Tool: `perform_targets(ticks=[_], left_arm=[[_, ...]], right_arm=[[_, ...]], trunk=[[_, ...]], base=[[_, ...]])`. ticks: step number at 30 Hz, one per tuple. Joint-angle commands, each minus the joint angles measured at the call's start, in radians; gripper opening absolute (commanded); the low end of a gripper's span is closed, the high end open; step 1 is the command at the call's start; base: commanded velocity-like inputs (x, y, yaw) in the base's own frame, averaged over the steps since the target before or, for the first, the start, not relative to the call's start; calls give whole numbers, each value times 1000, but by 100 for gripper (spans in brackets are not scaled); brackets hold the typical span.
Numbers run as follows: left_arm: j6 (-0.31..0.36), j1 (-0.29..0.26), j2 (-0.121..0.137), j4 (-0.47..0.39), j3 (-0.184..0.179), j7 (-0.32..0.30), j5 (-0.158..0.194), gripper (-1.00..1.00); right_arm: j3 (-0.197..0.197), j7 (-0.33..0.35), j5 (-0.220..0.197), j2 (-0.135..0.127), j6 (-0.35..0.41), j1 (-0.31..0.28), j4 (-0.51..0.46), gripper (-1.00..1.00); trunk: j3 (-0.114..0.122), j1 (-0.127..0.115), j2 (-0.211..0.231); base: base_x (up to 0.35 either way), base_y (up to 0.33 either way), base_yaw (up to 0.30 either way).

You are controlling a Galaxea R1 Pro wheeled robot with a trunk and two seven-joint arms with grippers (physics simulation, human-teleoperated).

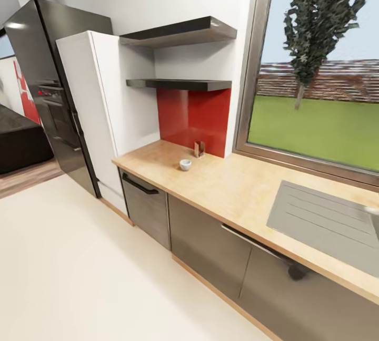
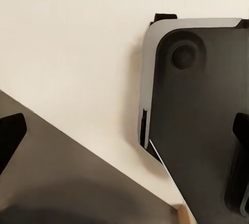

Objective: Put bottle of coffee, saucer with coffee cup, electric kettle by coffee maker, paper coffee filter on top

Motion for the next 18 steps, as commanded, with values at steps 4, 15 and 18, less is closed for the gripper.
perform_targets(ticks=[4, 15, 18], left_arm=[[-2, -1, 1, 1, 9, -3, -10, 100], [-2, -1, 0, 1, 10, -3, -10, 100], [-2, -1, -1, 1, 10, -3, -10, 100]], right_arm=[[7, 5, -16, 1, -4, -1, 1, 100], [4, 7, -20, 6, -4, -1, -1, 100], [4, 7, -20, 6, -4, -1, -1, 100]], trunk=[[-2, 1, -2], [-2, 1, -2], [-2, 1, -2]], base=[[243, 248, 0], [243, 248, 0], [243, 247, 0]])
